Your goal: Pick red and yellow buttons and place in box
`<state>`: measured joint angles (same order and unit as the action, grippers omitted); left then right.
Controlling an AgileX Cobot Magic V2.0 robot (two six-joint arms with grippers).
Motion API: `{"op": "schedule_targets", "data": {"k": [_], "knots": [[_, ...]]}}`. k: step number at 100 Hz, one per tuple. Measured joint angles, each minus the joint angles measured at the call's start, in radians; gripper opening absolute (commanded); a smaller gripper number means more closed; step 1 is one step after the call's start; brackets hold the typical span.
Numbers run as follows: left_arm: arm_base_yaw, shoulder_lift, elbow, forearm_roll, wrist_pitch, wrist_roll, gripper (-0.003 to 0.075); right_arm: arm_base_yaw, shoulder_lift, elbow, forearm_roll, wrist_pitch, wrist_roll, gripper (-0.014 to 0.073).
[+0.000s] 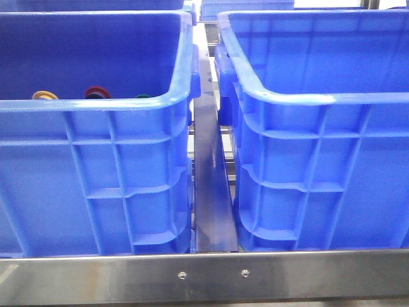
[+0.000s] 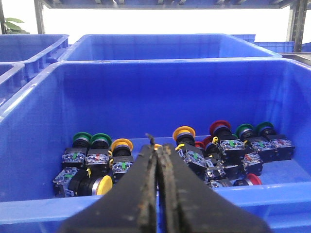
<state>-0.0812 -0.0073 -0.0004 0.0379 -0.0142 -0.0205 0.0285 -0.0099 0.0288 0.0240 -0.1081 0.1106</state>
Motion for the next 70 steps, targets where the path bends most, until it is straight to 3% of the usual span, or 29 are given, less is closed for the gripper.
{"op": "schedule_targets", "data": {"k": [38,54,70], "knots": [[0.0,0.0,0.0,-0.014,0.014,0.0,-0.0019,0.0,0.0,0.0,0.0,0.0,0.0,-0.0067],[0.0,0.0,-0.056,-0.051,0.144,0.0,-0.0019,0.0,0.0,0.0,0.0,0.0,0.0,-0.0067],[0.0,0.077,-0.235,-0.062,0.274,0.0,-0.0019,0.0,0.0,0.0,0.0,0.0,0.0,-0.0067]]}}
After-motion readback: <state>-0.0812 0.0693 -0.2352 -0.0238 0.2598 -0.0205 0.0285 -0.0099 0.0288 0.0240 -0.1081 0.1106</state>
